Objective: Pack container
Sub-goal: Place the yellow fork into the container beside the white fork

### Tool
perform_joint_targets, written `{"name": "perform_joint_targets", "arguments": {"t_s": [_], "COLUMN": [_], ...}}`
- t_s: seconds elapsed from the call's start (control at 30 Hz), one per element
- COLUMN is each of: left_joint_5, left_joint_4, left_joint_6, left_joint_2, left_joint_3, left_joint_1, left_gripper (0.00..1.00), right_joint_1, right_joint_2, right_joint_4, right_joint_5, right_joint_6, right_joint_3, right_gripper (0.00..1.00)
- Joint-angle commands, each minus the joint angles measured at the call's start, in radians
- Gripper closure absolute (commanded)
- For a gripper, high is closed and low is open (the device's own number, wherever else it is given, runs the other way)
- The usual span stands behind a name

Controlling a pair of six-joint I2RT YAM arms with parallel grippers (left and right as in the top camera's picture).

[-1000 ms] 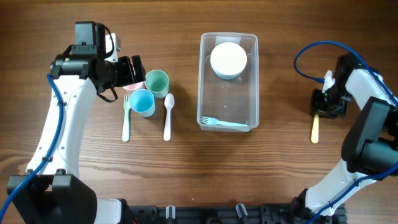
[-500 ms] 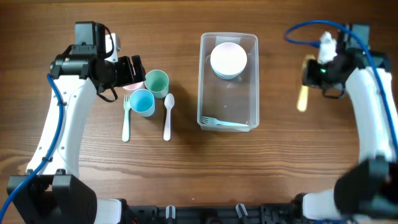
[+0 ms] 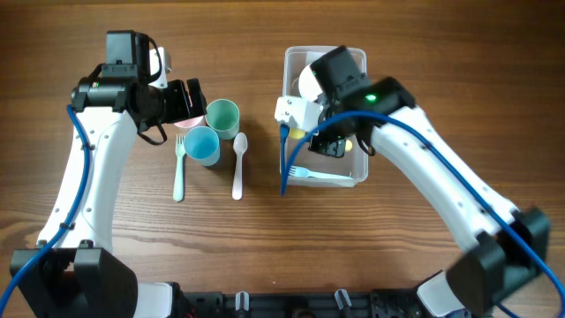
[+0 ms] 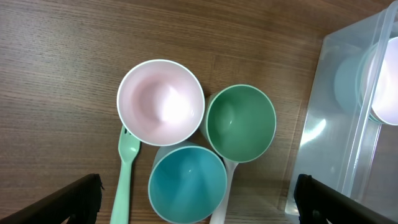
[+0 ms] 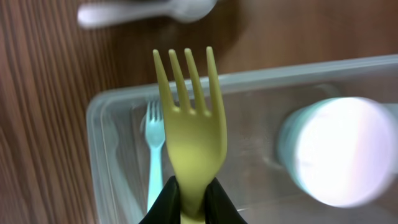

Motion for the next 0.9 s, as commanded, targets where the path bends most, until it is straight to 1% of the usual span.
{"name": "perform_joint_targets", "arguments": {"t_s": [0.0,0.13,0.27,0.3,0.33,0.37,0.4,0.43,0.47,0.5,0.53,0.6,0.67,0.7,0.73,0.8,0.87], "left_joint_5": [-0.005,-0.005,-0.005,-0.005,-0.005,-0.005,-0.005,-0.005,-0.005,-0.005,-0.005,-0.005,-0.005,-0.005,-0.005,-0.005,-0.005], "left_joint_4": [0.002,0.002,0.002,0.002,0.002,0.002,0.002,0.002,0.002,0.002,0.002,0.002,0.002,0.002,0.002,0.002,0.002], "left_joint_6": [0.016,0.016,0.016,0.016,0.016,0.016,0.016,0.016,0.016,0.016,0.016,0.016,0.016,0.016,0.016,0.016,0.015], "left_joint_2": [0.006,0.006,0.006,0.006,0.006,0.006,0.006,0.006,0.006,0.006,0.006,0.006,0.006,0.006,0.006,0.006,0.006], "left_joint_3": [0.017,0.017,0.017,0.017,0.017,0.017,0.017,0.017,0.017,0.017,0.017,0.017,0.017,0.017,0.017,0.017,0.017], "left_joint_1": [0.006,0.006,0.006,0.006,0.006,0.006,0.006,0.006,0.006,0.006,0.006,0.006,0.006,0.006,0.006,0.006,0.006], "left_gripper": [0.0,0.0,0.0,0.0,0.0,0.0,0.0,0.0,0.0,0.0,0.0,0.0,0.0,0.0,0.0,0.0,0.0], "right_joint_1": [-0.002,-0.002,-0.002,-0.002,-0.002,-0.002,-0.002,-0.002,-0.002,-0.011,-0.032,-0.12,-0.275,-0.344,-0.449,-0.59,-0.691], "right_joint_2": [0.123,0.243,0.288,0.28,0.261,0.236,0.205,0.151,0.104,0.005,-0.064,-0.195,-0.299,-0.327,-0.351,-0.356,-0.336], "right_joint_4": [-0.03,-0.033,-0.05,-0.032,-0.004,-0.006,-0.014,-0.014,-0.013,0.004,0.021,0.052,0.046,0.038,0.021,-0.021,-0.062], "right_joint_5": [0.046,0.045,0.045,0.058,0.114,0.12,0.12,0.12,0.121,0.121,0.121,0.12,0.115,0.108,0.093,0.07,0.044], "right_joint_6": [-0.05,-0.048,-0.047,-0.017,0.1,0.136,0.14,0.165,0.185,0.269,0.372,0.597,0.813,0.888,0.974,1.075,1.102], "right_joint_3": [-0.008,-0.008,-0.008,-0.005,0.008,0.023,0.038,0.055,0.067,0.088,0.1,0.107,0.107,0.107,0.107,0.106,0.097], "right_gripper": [0.96,0.96,0.95,0.85,0.74,0.73,0.62,0.54,0.5,0.0,0.0,0.0,0.0,0.0,0.01,0.0,0.0]}}
